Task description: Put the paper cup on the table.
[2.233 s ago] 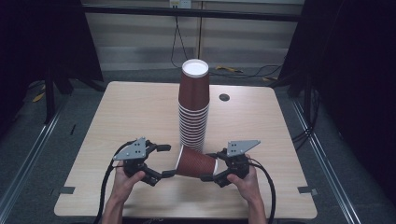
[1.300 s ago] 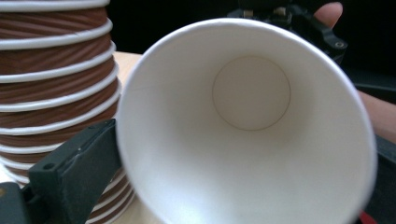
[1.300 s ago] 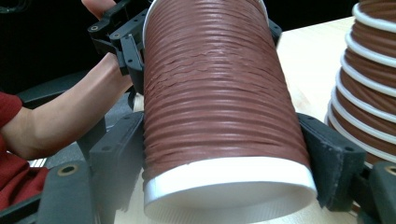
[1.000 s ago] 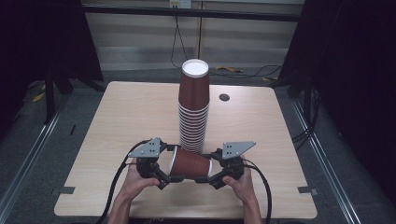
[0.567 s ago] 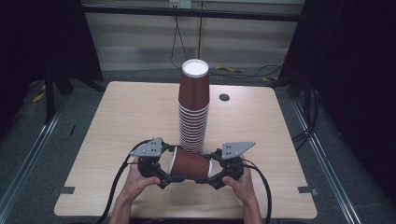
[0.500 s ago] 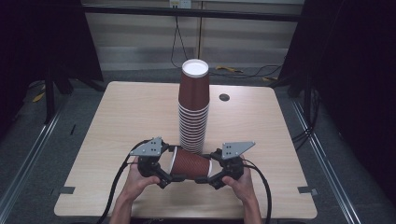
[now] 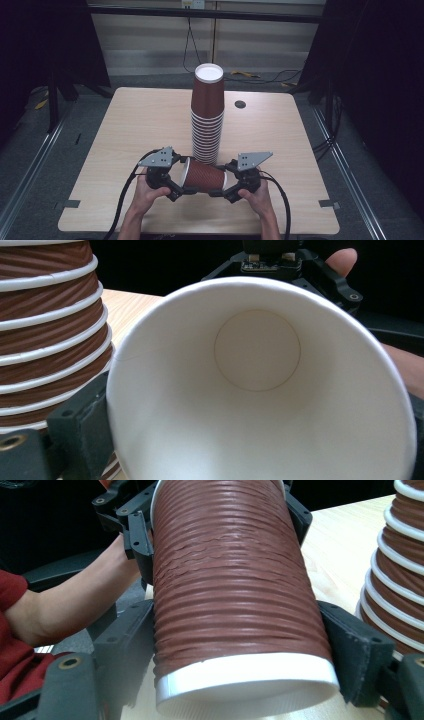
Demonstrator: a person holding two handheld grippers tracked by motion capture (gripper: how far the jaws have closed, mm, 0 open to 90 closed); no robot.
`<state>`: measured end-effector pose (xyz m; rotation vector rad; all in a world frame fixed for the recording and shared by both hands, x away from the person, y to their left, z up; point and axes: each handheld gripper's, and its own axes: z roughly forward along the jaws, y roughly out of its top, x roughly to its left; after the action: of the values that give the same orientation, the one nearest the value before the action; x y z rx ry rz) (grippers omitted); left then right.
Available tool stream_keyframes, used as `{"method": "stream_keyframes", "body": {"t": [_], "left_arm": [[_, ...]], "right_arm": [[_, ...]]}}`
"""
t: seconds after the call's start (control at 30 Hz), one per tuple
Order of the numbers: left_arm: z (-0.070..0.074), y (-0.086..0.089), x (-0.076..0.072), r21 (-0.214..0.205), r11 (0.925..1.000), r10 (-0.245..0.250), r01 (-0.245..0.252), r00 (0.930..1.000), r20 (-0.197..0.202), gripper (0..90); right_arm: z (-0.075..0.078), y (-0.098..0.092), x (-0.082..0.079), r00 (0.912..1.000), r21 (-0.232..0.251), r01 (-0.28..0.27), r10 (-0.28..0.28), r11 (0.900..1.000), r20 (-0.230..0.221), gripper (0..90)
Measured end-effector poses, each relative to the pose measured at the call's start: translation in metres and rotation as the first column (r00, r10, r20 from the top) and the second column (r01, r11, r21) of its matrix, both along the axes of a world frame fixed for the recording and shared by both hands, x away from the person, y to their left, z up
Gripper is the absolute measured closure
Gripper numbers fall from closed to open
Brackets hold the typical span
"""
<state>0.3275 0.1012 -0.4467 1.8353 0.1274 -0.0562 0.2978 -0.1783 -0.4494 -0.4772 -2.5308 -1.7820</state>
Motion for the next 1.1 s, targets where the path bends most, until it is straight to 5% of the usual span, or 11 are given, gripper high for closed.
{"method": "stream_keyframes", "body": {"t": [0.7, 1.1], "left_arm": [[0.004, 0.010, 0.000, 0.059, 0.9972, 0.046, -0.045, 0.9990, -0.001, 4.8], [0.006, 0.026, 0.006, 0.101, 0.9908, 0.092, -0.090, 0.9956, -0.017, 4.8]], "right_arm": [[-0.002, -0.014, -0.001, 0.9931, 0.061, 0.116, -0.117, 0.9914, 0.010, 13.2], [-0.001, -0.030, -0.003, 0.9668, 0.118, 0.250, -0.254, 0.9612, 0.025, 13.1]]}}
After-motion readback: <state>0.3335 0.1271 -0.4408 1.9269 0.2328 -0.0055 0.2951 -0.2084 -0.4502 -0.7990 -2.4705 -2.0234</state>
